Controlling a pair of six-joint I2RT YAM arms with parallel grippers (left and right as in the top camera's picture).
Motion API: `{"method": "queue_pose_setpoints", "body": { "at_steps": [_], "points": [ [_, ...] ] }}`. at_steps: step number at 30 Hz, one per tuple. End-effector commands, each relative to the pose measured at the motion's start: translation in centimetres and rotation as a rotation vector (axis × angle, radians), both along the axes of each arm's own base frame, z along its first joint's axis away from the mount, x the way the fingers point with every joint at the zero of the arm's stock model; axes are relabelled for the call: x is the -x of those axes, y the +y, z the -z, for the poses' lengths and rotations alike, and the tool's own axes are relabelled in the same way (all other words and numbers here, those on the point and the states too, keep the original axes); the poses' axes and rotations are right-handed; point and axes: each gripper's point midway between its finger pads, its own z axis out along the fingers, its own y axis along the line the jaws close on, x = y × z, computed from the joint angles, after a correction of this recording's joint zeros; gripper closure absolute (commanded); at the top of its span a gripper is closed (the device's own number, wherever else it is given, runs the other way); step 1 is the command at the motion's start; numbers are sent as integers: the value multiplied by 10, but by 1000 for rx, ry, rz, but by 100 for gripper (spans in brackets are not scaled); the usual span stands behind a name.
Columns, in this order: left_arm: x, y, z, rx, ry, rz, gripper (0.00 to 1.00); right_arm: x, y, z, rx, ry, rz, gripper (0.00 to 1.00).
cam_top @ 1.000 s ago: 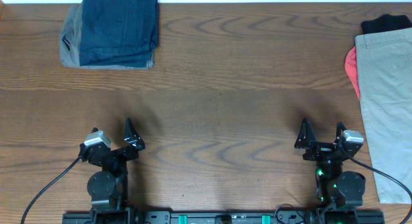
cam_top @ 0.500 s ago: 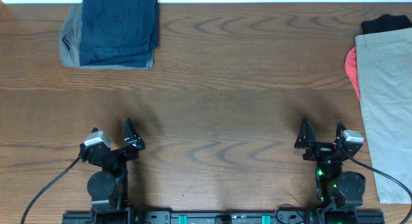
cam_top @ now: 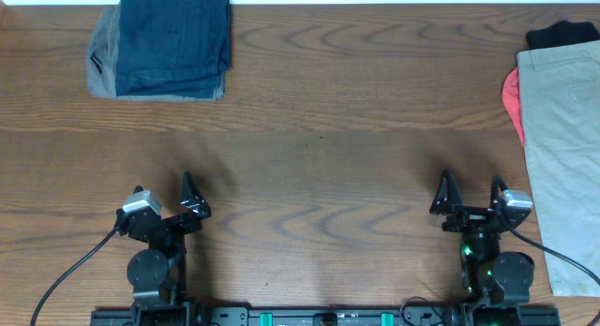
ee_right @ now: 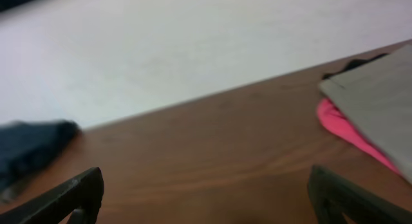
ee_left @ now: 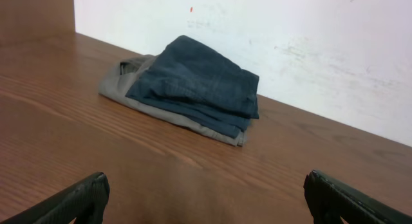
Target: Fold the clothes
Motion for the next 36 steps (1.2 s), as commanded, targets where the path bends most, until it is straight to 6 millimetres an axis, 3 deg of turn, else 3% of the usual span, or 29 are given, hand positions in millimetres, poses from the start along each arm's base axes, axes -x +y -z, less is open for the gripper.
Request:
{"method": "queue_pose_setpoints", "body": {
  "at_steps": [1,4,9,11,16,19,23,27,30,36],
  "points": [
    [1,3,17,-11,53,-12,2,3,25,-1,-260,18,-150,1],
    [1,3,17,-11,53,-12,2,11,57,9,-407,111,-330,1],
    [1,3,17,-11,53,-12,2,12,59,4,-470,103,-342,1],
    [1,3,17,-11,53,-12,2,12,60,-12,-498,46,-364,1],
    [1,3,17,-11,53,-12,2,30,61,-89,-430,-278,-450,1],
    [1,3,17,-11,53,-12,2,36,54,-117,-407,-367,-424,1],
    [1,3,17,-11,53,-12,2,36,53,-147,-234,-398,-380,1],
    [1,3,17,-11,53,-12,2,10,48,-163,-58,-312,-301,1],
    [1,3,17,-11,53,-12,2,-22,41,-170,38,-201,-245,1],
    [1,3,17,-11,53,-12,2,-107,8,-158,180,114,-58,1]
  ]
}}
